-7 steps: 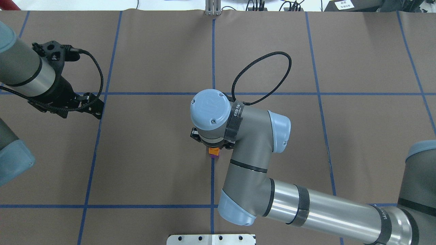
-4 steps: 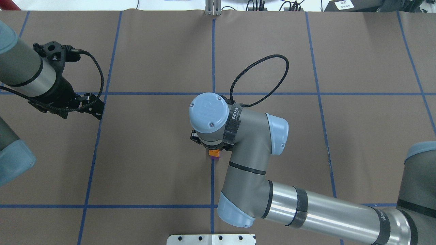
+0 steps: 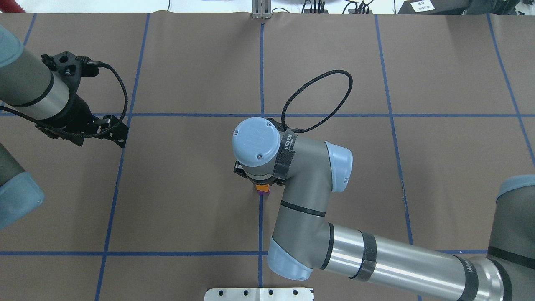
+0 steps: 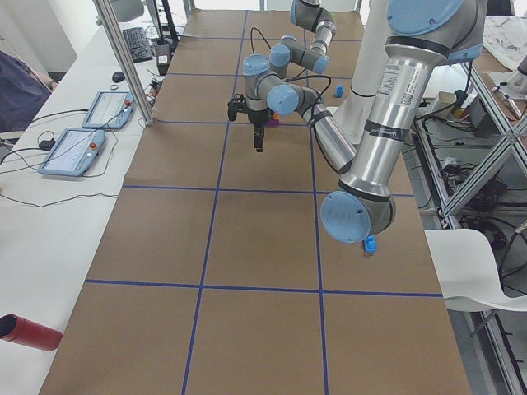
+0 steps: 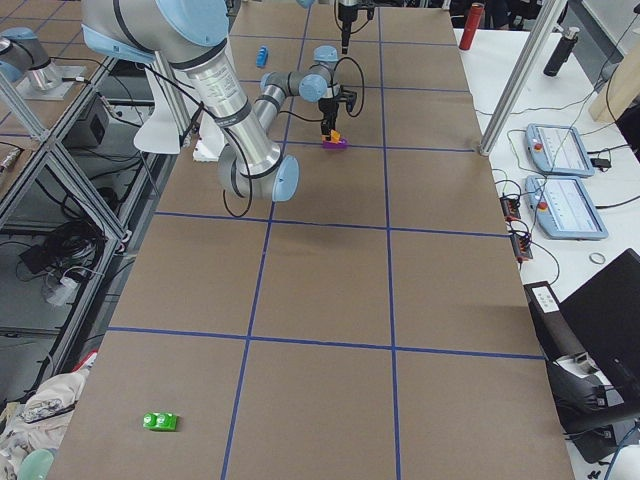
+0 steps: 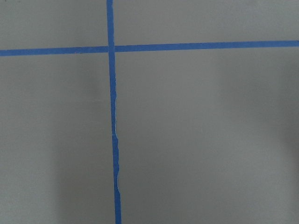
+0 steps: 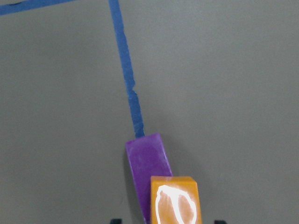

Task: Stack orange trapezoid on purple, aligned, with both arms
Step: 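Lower the orange trapezoid onto the purple block, aligning it, then open the right gripper and raise it away from the stack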

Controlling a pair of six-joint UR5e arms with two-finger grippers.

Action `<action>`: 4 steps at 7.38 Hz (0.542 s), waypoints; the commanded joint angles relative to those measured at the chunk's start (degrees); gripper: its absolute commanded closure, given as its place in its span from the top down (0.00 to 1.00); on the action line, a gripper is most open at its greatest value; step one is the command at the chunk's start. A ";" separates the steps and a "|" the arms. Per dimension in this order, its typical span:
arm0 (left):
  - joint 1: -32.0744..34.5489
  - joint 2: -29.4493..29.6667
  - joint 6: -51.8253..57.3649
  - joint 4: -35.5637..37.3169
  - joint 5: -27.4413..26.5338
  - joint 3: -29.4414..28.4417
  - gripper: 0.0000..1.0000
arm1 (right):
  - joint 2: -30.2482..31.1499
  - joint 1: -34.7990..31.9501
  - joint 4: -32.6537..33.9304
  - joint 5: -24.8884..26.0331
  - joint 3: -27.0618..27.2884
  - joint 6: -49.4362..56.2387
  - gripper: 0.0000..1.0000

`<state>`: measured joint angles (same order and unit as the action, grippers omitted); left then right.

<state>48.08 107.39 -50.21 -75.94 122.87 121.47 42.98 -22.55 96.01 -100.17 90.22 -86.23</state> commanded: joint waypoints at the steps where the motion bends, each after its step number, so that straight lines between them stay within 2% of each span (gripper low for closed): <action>1: -0.01 0.01 -0.15 0.00 0.00 0.00 1.00 | -0.53 -1.26 0.32 -0.81 0.92 0.10 0.99; 4: 0.26 -0.51 2.03 0.18 0.44 0.17 1.00 | -0.45 -7.75 0.67 -6.60 2.59 2.28 0.99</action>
<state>48.17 107.17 -49.52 -75.86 123.31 121.63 42.49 -27.25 96.60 -104.34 92.37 -85.58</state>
